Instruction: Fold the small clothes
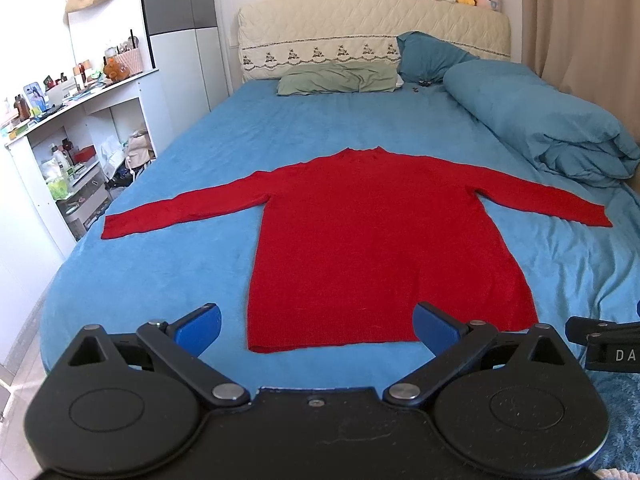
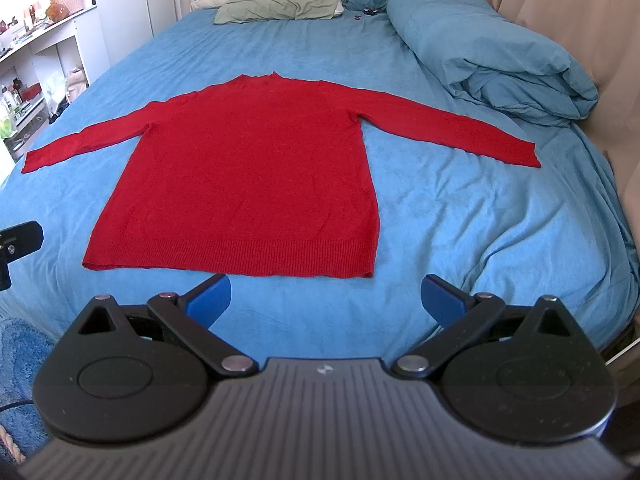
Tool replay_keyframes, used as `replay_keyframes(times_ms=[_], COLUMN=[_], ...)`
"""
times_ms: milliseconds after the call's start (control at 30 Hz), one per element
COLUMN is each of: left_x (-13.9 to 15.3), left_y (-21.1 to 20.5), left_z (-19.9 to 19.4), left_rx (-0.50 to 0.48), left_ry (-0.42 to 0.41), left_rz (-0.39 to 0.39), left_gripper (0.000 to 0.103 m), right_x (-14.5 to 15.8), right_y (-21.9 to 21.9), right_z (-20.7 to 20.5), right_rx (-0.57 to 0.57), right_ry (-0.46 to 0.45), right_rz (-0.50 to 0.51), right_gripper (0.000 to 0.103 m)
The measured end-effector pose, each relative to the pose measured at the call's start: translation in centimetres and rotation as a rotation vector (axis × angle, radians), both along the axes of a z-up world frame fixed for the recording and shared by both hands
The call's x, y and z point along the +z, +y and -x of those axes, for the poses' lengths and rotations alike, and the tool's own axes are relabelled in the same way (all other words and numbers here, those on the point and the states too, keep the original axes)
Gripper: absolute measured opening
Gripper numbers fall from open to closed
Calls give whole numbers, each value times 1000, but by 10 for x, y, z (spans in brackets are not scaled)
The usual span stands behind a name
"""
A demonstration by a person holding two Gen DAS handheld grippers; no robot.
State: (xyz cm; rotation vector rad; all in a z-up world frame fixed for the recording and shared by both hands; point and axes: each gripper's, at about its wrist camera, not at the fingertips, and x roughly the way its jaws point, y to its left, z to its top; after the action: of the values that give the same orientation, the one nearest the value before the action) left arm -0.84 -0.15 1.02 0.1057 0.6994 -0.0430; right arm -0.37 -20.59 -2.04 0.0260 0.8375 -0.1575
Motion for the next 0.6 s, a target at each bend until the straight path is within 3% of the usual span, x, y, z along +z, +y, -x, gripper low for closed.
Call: replay_keyframes(times_ms=[600], left_x=[2], left_y=[1], left_z=[1], left_rx=[-2], left_ry=[-4], left_rz=[-6], left_gripper=[103], right_x=[4], right_y=[1], right_z=[5], right_rx=[11], right_ry=[-5], right_rz=[-9], right_gripper=[103])
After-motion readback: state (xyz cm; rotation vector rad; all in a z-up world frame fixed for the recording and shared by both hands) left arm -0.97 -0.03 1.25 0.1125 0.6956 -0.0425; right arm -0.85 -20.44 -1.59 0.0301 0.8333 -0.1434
